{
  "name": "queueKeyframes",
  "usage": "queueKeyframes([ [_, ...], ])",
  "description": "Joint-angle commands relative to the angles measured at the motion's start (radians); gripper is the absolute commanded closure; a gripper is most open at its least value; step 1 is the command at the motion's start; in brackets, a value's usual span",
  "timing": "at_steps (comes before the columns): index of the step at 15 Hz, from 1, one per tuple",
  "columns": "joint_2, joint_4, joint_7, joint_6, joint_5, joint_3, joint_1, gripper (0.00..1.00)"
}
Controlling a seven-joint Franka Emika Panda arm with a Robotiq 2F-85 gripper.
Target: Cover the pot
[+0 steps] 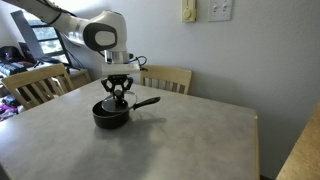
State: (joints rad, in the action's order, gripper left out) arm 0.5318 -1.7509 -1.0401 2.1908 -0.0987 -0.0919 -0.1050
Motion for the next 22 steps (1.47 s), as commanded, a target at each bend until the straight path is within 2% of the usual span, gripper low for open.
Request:
queueKeyframes([
  [1,-0.026,-0.048,-0.002,0.014,0.017,-0.01,0.007,0.86],
  [9,-0.076,-0.099,0.023,0.047,0.036,-0.002,0.018,0.86],
  [16,-0.166,-0.235,0.063,0.068,0.017,0.004,0.007,0.86],
  [22,-0.216,-0.302,0.086,0.108,0.034,0.001,0.032,0.86],
])
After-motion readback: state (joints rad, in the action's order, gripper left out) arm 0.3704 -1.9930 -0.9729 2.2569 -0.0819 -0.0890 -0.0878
